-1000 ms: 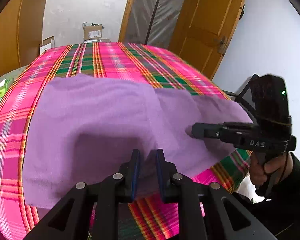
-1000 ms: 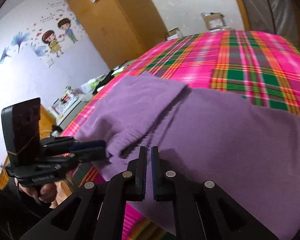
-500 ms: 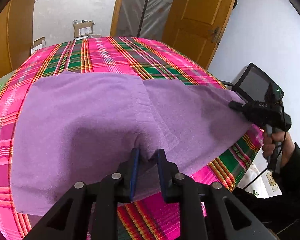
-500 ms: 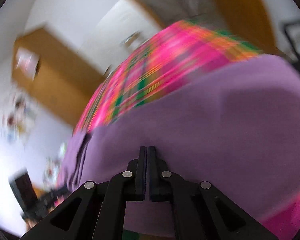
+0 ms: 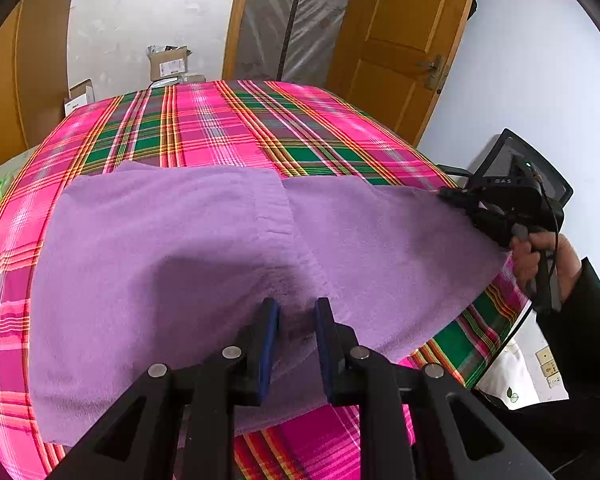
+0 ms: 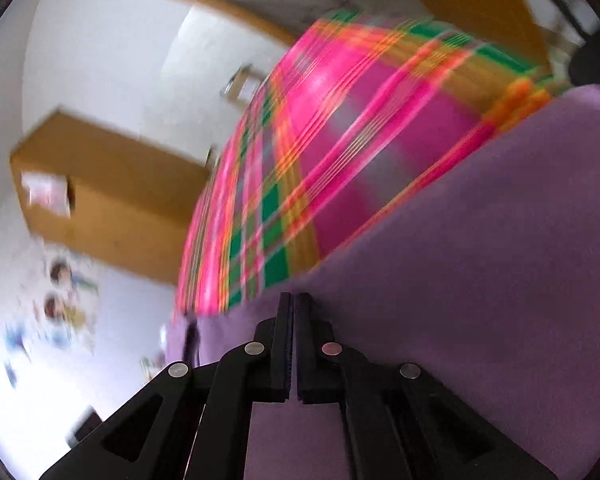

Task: Fold clothes
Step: 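Open both grippers and lift them away from the folded sweatshirt, then grasp a corner of the lilac sweatshirt with the right gripper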

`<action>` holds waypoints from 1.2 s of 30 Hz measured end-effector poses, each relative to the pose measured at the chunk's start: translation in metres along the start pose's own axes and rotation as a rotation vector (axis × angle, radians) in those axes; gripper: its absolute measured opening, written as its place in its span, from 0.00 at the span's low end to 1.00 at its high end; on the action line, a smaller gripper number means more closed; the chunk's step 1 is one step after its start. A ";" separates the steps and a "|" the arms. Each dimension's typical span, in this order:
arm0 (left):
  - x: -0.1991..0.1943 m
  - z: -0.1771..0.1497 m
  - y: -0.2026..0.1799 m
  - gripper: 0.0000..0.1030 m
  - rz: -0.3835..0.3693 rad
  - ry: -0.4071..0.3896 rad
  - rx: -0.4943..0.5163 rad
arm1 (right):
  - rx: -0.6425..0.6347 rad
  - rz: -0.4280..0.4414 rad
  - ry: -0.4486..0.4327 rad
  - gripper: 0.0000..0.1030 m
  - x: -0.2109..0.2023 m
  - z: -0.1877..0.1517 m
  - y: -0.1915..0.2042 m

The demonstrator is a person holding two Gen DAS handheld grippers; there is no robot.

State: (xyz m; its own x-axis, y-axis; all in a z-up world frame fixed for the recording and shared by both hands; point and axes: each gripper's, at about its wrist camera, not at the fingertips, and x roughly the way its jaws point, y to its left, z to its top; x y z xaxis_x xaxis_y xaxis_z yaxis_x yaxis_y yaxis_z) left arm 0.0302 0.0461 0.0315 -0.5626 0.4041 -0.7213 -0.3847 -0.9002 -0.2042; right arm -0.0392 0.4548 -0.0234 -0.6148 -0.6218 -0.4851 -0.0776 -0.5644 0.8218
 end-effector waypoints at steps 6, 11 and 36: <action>-0.005 0.005 -0.001 0.18 -0.001 -0.017 -0.004 | 0.125 -0.050 -0.187 0.00 -0.064 0.029 -0.051; -0.004 0.008 -0.008 0.18 -0.007 -0.020 0.014 | 0.133 -0.147 -0.254 0.02 -0.105 0.031 -0.072; 0.016 0.006 -0.074 0.18 -0.054 0.039 0.120 | 0.588 0.199 -0.129 0.43 -0.144 -0.044 -0.164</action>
State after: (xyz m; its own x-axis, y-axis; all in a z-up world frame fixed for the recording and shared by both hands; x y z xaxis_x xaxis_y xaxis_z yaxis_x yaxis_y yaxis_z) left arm 0.0458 0.1200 0.0392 -0.5106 0.4429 -0.7370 -0.4996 -0.8504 -0.1649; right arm 0.0962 0.6129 -0.1011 -0.7485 -0.5933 -0.2962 -0.3480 -0.0289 0.9371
